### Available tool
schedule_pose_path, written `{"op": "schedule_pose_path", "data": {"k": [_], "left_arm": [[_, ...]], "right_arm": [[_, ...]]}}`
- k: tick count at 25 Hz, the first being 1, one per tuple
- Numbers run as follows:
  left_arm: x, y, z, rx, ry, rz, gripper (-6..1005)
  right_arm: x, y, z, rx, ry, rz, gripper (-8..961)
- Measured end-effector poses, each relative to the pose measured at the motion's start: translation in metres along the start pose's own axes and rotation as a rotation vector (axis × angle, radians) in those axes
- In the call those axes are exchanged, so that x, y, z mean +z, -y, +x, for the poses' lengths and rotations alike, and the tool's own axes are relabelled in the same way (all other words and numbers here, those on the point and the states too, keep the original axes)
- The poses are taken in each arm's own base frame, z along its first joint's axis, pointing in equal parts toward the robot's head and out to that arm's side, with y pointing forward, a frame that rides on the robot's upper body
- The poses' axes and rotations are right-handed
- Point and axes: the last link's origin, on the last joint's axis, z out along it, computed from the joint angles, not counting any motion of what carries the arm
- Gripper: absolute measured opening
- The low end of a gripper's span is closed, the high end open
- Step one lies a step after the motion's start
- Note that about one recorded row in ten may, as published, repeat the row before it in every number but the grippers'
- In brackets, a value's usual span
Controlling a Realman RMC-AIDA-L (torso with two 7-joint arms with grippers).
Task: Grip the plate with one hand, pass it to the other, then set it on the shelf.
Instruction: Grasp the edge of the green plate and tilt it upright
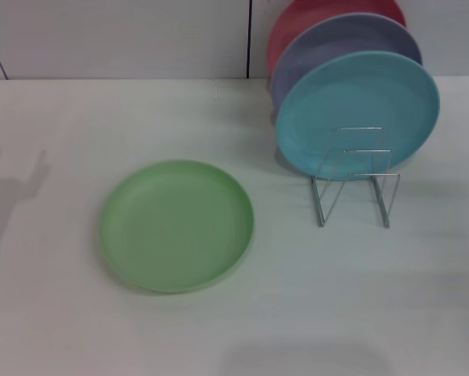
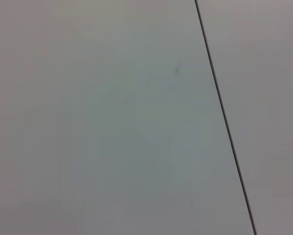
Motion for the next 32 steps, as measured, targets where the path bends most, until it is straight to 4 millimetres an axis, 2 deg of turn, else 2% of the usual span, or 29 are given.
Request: {"op": "schedule_pose_path", "data": {"k": [21, 27, 28, 31, 32], "left_arm": [[-0.005, -0.001, -0.004, -0.028, 0.008, -0.001, 845], [-0.004, -0.003, 0.0, -0.165, 0.02, -0.053, 845], [0.003, -0.003, 0.006, -0.274, 0.074, -0.117, 844], [0.006, -0.003, 0.009, -0.295, 0.093, -0.138, 844], [0.014, -0.006, 0.016, -0.347, 0.155, -0.191, 844]], "right_arm": [[0.008, -0.005, 0.001, -0.001, 0.0, -0.02, 760], [0.012, -0.006, 0.003, -0.031, -0.008, -0.028, 760], [0.012, -0.007, 0.004, -0.04, -0.012, -0.034, 760], [0.013, -0.007, 0.004, -0.044, -0.015, -0.036, 760], [0.013, -0.007, 0.004, -0.044, -0.015, -0.035, 760]]}}
